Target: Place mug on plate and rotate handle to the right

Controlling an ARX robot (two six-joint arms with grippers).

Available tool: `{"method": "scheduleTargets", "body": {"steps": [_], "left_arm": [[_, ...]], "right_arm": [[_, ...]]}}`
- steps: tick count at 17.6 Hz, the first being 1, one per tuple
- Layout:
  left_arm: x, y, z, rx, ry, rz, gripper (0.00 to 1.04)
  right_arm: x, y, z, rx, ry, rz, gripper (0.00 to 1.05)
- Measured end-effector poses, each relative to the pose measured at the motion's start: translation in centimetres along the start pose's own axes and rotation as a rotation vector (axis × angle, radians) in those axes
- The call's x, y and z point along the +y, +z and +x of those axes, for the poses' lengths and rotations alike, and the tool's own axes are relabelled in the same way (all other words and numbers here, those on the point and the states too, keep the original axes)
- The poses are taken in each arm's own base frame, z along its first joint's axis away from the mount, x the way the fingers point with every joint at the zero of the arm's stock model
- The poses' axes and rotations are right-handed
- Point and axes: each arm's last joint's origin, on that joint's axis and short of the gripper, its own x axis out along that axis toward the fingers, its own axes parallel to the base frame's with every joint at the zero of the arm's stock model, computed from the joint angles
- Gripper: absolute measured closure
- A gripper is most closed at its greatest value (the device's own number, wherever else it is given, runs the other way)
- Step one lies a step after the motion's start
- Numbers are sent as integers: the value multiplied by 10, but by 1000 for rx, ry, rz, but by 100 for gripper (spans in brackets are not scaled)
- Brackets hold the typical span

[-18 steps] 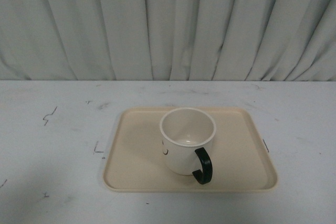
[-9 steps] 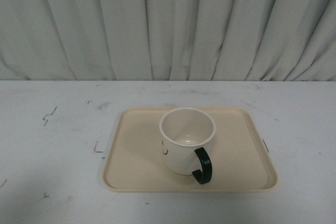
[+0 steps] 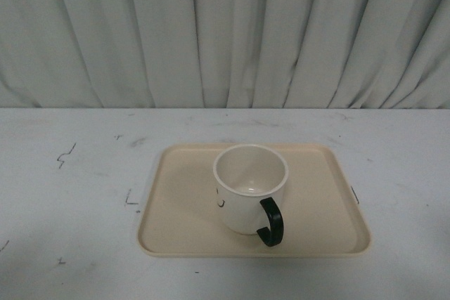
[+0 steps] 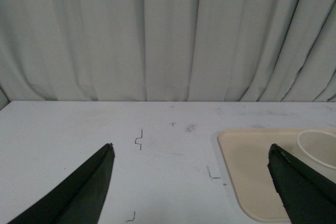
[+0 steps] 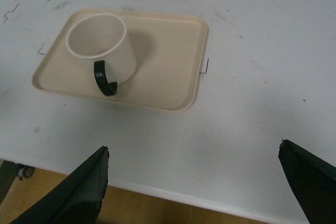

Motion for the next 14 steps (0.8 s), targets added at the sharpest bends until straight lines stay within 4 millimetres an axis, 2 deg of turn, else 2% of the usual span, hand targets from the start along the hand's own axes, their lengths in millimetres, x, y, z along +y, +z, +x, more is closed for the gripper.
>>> {"method": "scheduleTargets", "body": {"steps": [1, 5, 7, 10, 11, 14], "left_arm": [[0, 0, 0, 0, 0, 2, 5], [0, 0, 0, 0, 0, 2, 7], [0, 0, 0, 0, 0, 2, 7], [0, 0, 0, -1, 0, 2, 7], [0, 0, 0, 0, 0, 2, 7], [0, 0, 0, 0, 0, 2, 7]], "right_arm": [[1, 20, 18, 34, 13, 7, 6], [12, 76, 97, 154, 61, 1, 6], [16, 84, 124, 247, 94, 41, 6], [24, 83, 161, 386, 87, 80, 6], [24, 83, 164, 393, 84, 80, 6], [39, 83, 201, 476, 64, 131, 6]]}}
